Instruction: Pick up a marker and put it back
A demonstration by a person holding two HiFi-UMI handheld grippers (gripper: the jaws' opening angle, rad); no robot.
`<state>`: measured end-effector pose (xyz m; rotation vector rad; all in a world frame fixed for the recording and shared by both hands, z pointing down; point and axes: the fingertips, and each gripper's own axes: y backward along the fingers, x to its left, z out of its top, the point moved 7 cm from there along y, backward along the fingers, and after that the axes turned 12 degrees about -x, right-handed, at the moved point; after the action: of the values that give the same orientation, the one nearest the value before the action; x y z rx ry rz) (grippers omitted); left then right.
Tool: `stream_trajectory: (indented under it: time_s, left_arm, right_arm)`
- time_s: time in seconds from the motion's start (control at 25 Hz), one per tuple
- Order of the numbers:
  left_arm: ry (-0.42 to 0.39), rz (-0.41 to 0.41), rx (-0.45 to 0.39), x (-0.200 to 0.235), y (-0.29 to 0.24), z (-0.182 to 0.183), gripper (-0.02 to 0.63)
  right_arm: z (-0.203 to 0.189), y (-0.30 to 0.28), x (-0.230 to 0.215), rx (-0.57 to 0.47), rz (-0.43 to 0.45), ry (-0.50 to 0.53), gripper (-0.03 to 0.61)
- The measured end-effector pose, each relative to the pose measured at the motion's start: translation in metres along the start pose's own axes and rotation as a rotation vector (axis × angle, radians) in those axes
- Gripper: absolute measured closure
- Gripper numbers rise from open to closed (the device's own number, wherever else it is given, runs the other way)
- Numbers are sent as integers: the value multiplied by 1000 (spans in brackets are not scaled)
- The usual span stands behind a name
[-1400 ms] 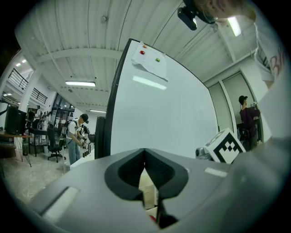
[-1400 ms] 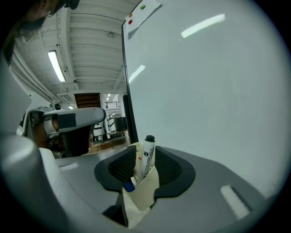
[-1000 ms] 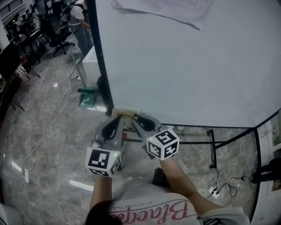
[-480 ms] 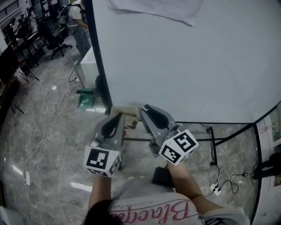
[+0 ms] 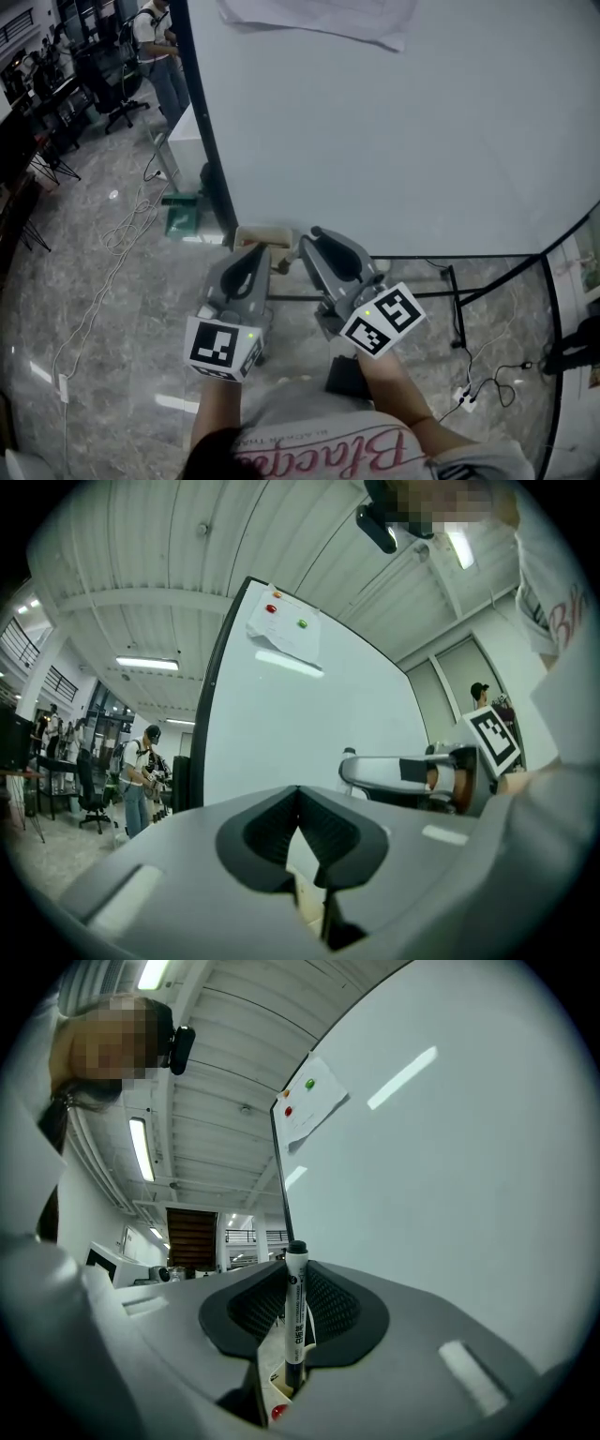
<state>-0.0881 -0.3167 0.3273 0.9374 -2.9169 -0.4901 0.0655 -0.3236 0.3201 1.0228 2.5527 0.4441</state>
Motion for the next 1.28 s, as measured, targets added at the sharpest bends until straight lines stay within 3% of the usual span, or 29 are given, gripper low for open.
stream_trajectory:
  time_s: [0.52,0.96,1.28]
  left_arm:
    - [13,17,-41,6,1,5,615]
    - [13,26,-20,10,1,-2,615]
    - [17,53,-12,22,3,-4,615]
  right_arm:
    - [-13,-7,-2,54,-9,50,511]
    - [-66,-13,-20,204,-46,57,511]
    - [-99,-19,-26,356,-69,-1,511]
